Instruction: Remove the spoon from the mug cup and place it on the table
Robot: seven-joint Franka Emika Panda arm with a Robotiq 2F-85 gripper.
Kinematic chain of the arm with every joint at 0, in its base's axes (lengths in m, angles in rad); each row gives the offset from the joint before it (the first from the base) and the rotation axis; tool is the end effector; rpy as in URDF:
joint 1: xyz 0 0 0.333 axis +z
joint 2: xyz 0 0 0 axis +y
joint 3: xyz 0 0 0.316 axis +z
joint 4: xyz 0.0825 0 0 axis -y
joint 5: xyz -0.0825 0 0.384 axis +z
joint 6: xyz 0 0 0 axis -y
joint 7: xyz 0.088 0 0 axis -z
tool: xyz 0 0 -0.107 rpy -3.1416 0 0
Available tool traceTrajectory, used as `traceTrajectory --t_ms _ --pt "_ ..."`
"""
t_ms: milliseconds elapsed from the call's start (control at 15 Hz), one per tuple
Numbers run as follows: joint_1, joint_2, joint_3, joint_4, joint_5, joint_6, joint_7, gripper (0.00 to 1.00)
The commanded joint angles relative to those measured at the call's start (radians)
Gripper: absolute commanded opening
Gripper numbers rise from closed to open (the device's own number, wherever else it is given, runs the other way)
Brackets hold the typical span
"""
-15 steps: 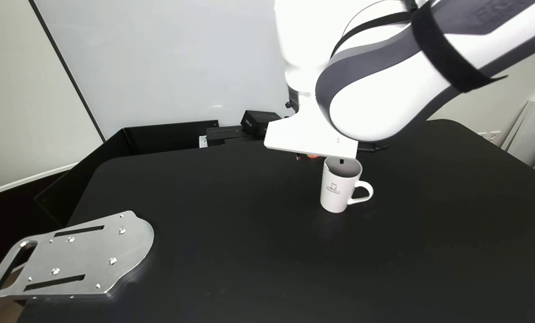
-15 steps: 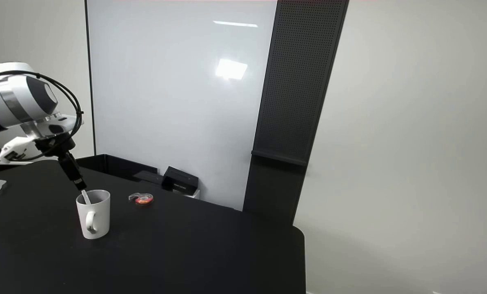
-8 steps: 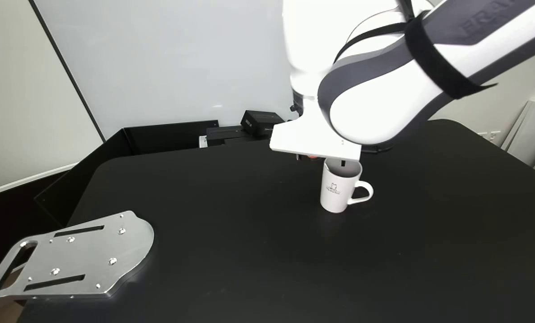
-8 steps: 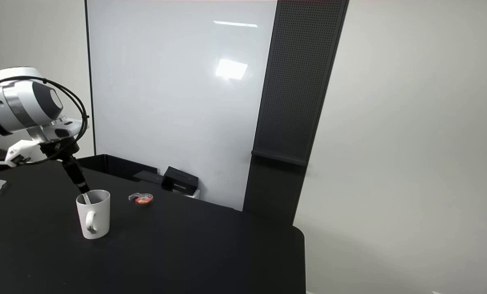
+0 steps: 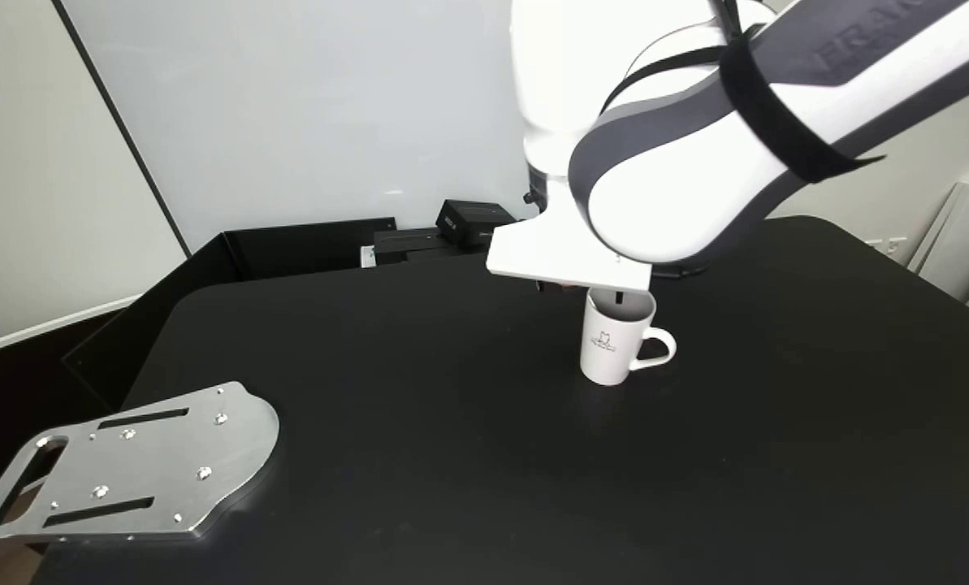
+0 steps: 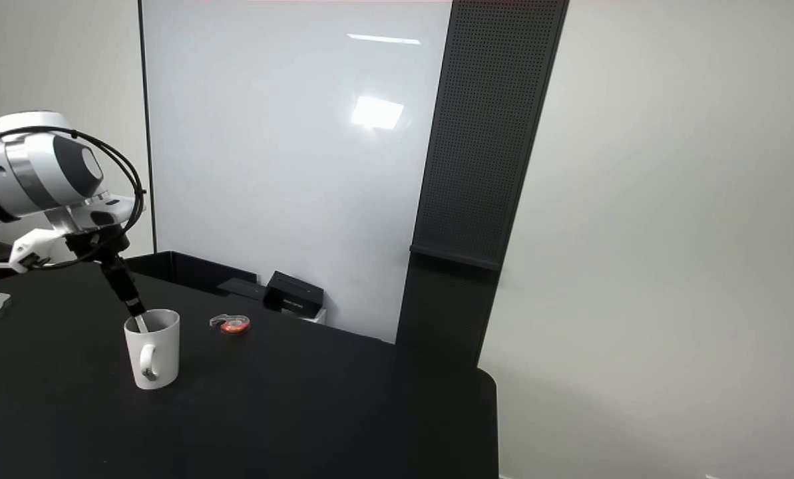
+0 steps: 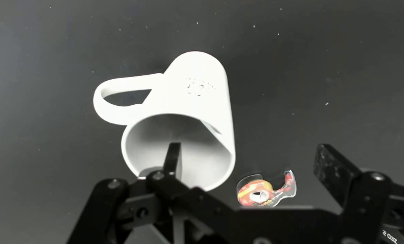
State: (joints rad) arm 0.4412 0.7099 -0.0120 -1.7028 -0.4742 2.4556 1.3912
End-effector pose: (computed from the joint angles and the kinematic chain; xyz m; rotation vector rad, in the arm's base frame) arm 0.6164 0.2831 0.1843 2.8239 -0.8664 0.4069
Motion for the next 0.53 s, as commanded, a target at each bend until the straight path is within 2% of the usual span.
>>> traceTrajectory --t_ms 0,67,133,200,267,467 --pt "0.021 0.012 -0.024 0.032 0.021 -0.005 -0.011 1.0" --pt "0.023 0.012 -0.025 0.032 0.021 -0.004 -0.012 1.0" --pt "0.025 0.013 -0.027 0.031 0.02 -0.002 -0.01 0.75" --pt "0.027 0.013 -0.029 0.03 0.019 -0.002 -0.009 0.74" --pt "0.027 0.011 -0.03 0.029 0.02 -0.001 -0.009 0.68" --pt "0.025 0.009 -0.03 0.028 0.022 0.0 -0.01 0.45"
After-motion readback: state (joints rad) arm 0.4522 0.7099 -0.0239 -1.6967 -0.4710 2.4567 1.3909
